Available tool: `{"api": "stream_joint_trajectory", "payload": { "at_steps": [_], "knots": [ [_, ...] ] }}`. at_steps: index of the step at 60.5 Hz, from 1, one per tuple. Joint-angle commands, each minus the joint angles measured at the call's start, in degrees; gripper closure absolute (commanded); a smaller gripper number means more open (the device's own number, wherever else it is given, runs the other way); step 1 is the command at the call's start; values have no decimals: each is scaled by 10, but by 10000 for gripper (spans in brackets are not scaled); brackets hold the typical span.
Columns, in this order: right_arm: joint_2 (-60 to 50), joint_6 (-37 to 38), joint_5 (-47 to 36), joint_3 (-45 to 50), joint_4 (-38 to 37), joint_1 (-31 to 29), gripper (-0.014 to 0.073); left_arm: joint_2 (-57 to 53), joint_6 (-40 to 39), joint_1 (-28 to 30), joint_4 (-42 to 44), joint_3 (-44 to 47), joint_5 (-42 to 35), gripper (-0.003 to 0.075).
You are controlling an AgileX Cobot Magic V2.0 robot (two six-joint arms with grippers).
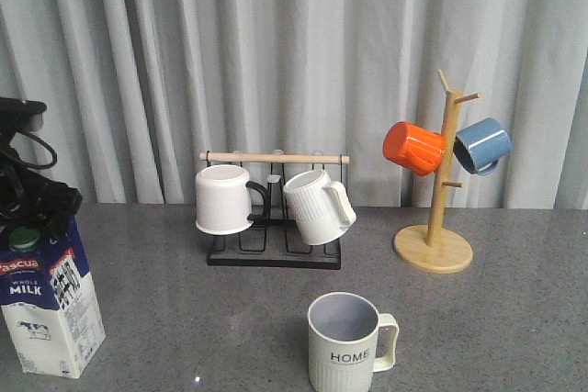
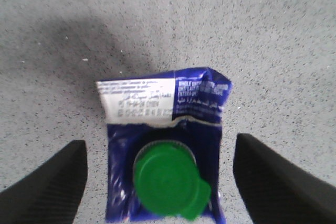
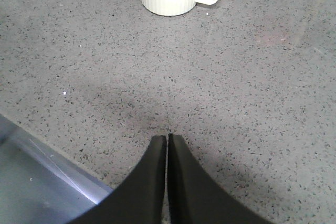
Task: Place milk next to cup
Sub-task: 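Grasp the milk carton top with the left gripper and lift it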
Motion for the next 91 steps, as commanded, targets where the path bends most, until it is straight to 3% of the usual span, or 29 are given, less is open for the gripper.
{"api": "stream_joint_trajectory", "payload": {
  "at_steps": [1, 23, 32, 46, 55, 76, 91],
  "knots": [
    [0, -2, -29, -16, 8, -1, 599, -11, -5, -1, 2, -11, -11, 179],
    [0, -3, -28, -16, 8, -1, 599, 25, -6, -1, 2, -11, -11, 214],
    [0, -3, -28, -16, 8, -1, 599, 25, -6, -1, 10, -11, -11, 335],
    [0, -3, -27, -16, 8, -1, 599, 22, -6, -1, 11, -13, -11, 601],
    [0, -4, -29, -16, 7, -1, 599, 8, -5, -1, -46, -36, -11, 727],
    [0, -4, -30, -16, 8, -1, 599, -3, 64, -13, -319, -220, -11, 726],
    [0, -4, -33, -16, 8, -1, 599, 9, 63, -90, -243, -244, -11, 725]
  ]
}}
